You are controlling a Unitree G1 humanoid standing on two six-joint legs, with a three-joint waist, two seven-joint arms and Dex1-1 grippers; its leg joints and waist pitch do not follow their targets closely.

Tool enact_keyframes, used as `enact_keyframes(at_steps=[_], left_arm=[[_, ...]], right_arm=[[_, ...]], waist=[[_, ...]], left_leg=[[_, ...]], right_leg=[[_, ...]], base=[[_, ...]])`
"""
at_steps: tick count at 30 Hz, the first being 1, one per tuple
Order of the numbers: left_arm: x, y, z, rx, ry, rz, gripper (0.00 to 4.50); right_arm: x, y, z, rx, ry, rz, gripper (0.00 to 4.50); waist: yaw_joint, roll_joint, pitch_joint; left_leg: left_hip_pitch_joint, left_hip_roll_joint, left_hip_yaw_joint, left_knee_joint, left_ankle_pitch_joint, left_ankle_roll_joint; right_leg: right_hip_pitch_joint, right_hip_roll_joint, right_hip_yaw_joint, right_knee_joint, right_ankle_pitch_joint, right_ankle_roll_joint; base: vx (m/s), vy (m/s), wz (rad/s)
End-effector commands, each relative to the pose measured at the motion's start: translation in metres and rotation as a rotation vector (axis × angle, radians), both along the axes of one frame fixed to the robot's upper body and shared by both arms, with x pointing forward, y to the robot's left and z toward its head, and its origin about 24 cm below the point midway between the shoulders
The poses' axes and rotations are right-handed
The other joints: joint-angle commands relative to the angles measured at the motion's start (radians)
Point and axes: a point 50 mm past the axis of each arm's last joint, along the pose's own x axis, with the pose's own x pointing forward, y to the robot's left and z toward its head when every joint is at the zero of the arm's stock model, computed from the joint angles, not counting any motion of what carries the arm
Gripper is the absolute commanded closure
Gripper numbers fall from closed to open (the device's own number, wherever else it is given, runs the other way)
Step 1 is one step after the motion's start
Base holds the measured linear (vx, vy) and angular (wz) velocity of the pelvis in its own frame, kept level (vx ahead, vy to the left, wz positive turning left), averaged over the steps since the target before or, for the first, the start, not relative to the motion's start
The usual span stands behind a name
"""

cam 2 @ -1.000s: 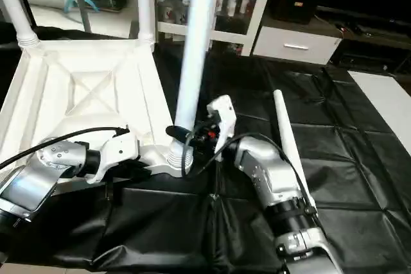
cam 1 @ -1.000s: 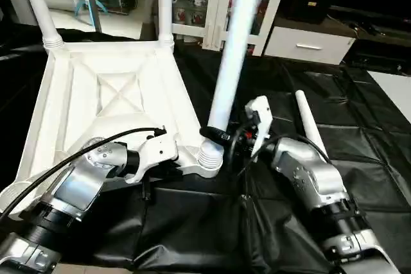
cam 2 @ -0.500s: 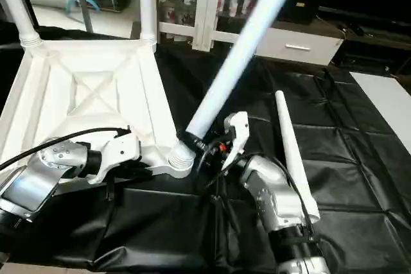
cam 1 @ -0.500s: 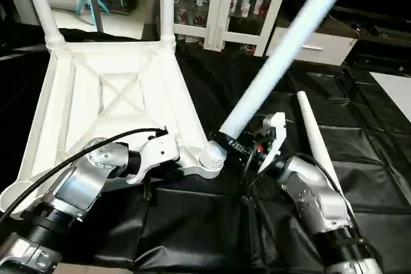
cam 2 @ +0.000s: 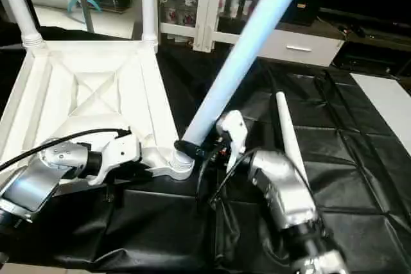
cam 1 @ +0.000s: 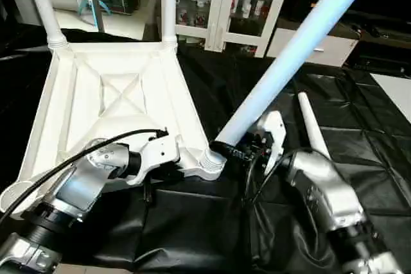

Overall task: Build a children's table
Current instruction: Insert table leg to table base

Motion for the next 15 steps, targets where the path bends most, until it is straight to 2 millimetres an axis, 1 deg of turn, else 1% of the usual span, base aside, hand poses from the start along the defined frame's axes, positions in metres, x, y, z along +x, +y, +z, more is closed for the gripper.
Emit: enact_keyframes(at_steps=[1,2,3,4,5,6,10,11,12,15], left_arm=[[-0.003,-0.007,-0.007,-0.002,0.031,-0.032,4.50],[-0.003,-0.007,-0.007,-0.003,0.031,-0.032,4.50],[-0.003,-0.007,-0.007,-0.004,0.031,-0.032,4.50],[-0.003,-0.007,-0.007,-0.005,0.031,-0.032,4.50],[-0.003,-0.007,-0.007,-0.005,0.032,-0.032,4.50],[-0.003,-0.007,-0.007,-0.005,0.031,-0.031,4.50],[-0.004,-0.007,-0.007,-0.004,0.032,-0.030,4.50],[-0.004,-0.007,-0.007,-0.004,0.033,-0.030,4.50],[-0.004,-0.007,-0.007,-0.005,0.034,-0.031,4.50],[-0.004,-0.007,-0.007,-0.005,0.036,-0.031,4.50]], right_arm=[[-0.016,-0.001,-0.043,-0.155,0.201,0.054,2.66],[-0.014,-0.001,-0.044,-0.166,0.214,0.047,2.66],[-0.013,-0.001,-0.045,-0.177,0.224,0.042,2.66],[-0.011,-0.001,-0.046,-0.187,0.232,0.041,2.66],[-0.011,-0.001,-0.046,-0.193,0.237,0.042,2.66],[-0.009,0.000,-0.047,-0.205,0.251,0.047,2.66],[-0.003,0.002,-0.047,-0.211,0.273,0.037,2.66],[-0.003,0.002,-0.047,-0.214,0.280,0.037,2.66],[-0.002,0.002,-0.047,-0.219,0.286,0.040,2.66],[0.001,0.003,-0.051,-0.267,0.299,0.044,2.66]], waist=[[-0.010,0.016,-0.034],[-0.010,0.016,-0.033],[-0.011,0.013,-0.031],[-0.012,0.013,-0.030],[-0.013,0.013,-0.031],[-0.014,0.010,-0.032],[-0.020,0.011,-0.033],[-0.021,0.012,-0.032],[-0.022,0.013,-0.033],[-0.028,0.013,-0.033]], left_leg=[[0.033,0.055,-0.028,-0.098,-0.363,-0.073],[0.035,0.055,-0.028,-0.099,-0.378,-0.076],[0.036,0.054,-0.029,-0.100,-0.405,-0.080],[0.036,0.053,-0.031,-0.101,-0.419,-0.082],[0.040,0.055,-0.033,-0.102,-0.441,-0.089],[0.040,0.055,-0.034,-0.103,-0.445,-0.090],[0.039,0.054,-0.034,-0.104,-0.451,-0.093],[0.039,0.055,-0.035,-0.105,-0.455,-0.096],[0.041,0.055,-0.036,-0.105,-0.462,-0.099],[0.040,0.055,-0.038,-0.106,-0.482,-0.105]], right_leg=[[-0.004,-0.045,0.025,-0.083,-0.247,-0.153],[-0.005,-0.045,0.026,-0.085,-0.258,-0.152],[-0.007,-0.046,0.027,-0.089,-0.291,-0.148],[-0.007,-0.047,0.026,-0.091,-0.312,-0.144],[-0.009,-0.047,0.027,-0.093,-0.335,-0.140],[-0.008,-0.047,0.027,-0.094,-0.333,-0.139],[-0.009,-0.047,0.027,-0.093,-0.325,-0.145],[-0.009,-0.047,0.026,-0.094,-0.332,-0.144],[-0.012,-0.047,0.026,-0.094,-0.333,-0.143],[-0.013,-0.046,0.026,-0.095,-0.343,-0.142]], base=[[0.000,0.000,0.00],[0.000,0.000,0.00],[0.000,0.000,0.00],[0.000,0.000,0.00],[0.000,0.000,0.00],[0.000,0.000,0.00],[0.000,0.000,0.00],[0.000,0.000,0.00],[0.000,0.000,0.00],[0.000,0.000,0.00]])
